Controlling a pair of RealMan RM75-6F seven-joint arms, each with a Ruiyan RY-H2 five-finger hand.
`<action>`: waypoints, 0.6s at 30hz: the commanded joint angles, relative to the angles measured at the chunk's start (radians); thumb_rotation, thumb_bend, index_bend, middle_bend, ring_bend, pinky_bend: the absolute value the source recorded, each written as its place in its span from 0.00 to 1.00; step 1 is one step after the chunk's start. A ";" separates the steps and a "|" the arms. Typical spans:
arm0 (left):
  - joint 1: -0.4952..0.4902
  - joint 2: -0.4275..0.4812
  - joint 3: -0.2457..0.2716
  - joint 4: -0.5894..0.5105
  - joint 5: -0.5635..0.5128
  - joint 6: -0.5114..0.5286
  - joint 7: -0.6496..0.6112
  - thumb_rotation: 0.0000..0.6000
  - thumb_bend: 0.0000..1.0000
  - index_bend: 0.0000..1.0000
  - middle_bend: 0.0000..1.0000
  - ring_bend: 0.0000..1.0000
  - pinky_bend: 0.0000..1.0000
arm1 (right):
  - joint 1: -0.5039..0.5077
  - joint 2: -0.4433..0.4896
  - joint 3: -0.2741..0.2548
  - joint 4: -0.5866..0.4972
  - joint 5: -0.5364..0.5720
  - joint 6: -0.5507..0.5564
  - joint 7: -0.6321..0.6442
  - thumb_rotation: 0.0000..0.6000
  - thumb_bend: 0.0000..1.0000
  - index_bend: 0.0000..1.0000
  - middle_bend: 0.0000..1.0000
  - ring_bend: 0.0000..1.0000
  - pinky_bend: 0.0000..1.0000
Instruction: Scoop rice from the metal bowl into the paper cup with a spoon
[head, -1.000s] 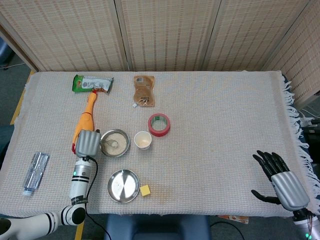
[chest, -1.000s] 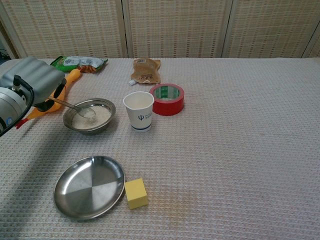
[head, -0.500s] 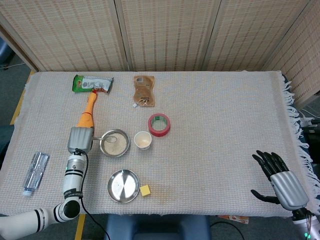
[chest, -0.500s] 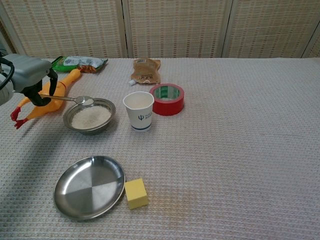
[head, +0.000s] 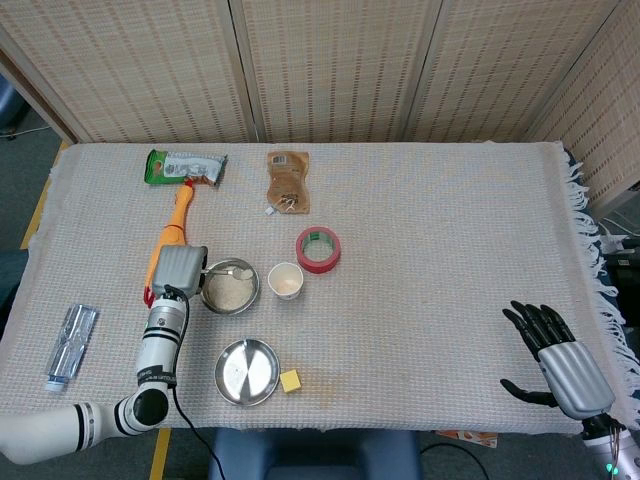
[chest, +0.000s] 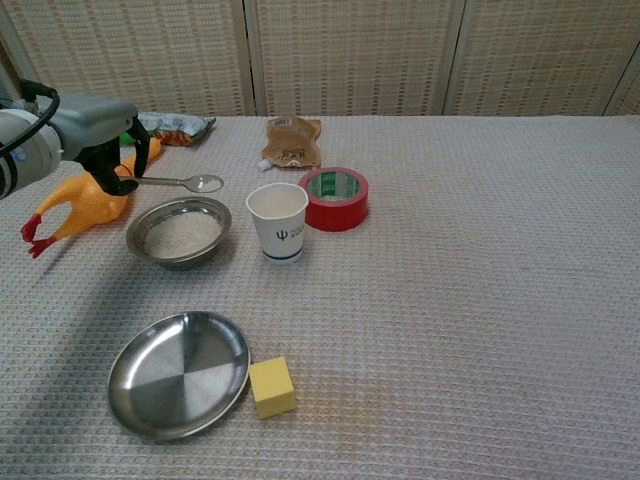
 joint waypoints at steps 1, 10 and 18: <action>-0.037 -0.020 0.014 0.001 -0.009 0.021 0.027 1.00 0.43 0.87 1.00 1.00 1.00 | 0.003 0.000 0.000 0.001 0.002 -0.005 0.002 0.84 0.11 0.00 0.00 0.00 0.00; -0.116 -0.087 0.059 0.043 0.021 0.087 0.083 1.00 0.43 0.87 1.00 1.00 1.00 | 0.006 0.007 0.000 0.005 0.006 -0.008 0.019 0.84 0.11 0.00 0.00 0.00 0.00; -0.150 -0.155 0.133 0.125 0.152 0.155 0.112 1.00 0.43 0.87 1.00 1.00 1.00 | 0.005 0.011 -0.001 0.004 0.001 -0.004 0.024 0.84 0.11 0.00 0.00 0.00 0.00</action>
